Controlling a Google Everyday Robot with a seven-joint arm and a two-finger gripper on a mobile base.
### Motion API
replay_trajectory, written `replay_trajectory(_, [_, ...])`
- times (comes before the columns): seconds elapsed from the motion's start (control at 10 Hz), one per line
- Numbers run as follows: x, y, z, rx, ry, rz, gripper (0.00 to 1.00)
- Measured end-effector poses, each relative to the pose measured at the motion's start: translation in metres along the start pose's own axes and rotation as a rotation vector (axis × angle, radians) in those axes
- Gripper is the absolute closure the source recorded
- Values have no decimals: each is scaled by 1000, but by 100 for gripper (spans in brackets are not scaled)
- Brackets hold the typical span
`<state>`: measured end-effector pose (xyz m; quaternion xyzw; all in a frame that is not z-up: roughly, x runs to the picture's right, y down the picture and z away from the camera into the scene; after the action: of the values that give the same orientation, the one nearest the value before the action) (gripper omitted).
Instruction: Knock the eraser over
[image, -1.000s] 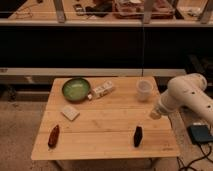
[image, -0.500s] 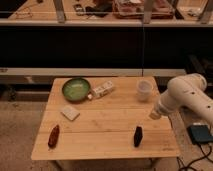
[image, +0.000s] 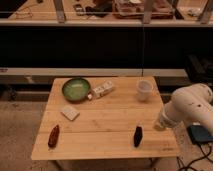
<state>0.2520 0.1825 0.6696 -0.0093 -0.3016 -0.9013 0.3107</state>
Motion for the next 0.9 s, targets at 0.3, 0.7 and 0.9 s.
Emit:
replay_trajectory(0.3, [-13, -15, 10, 22, 48, -57, 96])
replay_trajectory(0.7, [-17, -17, 16, 25, 80, -75, 96])
replay_trajectory(0.9, [-18, -17, 15, 22, 81, -76, 96])
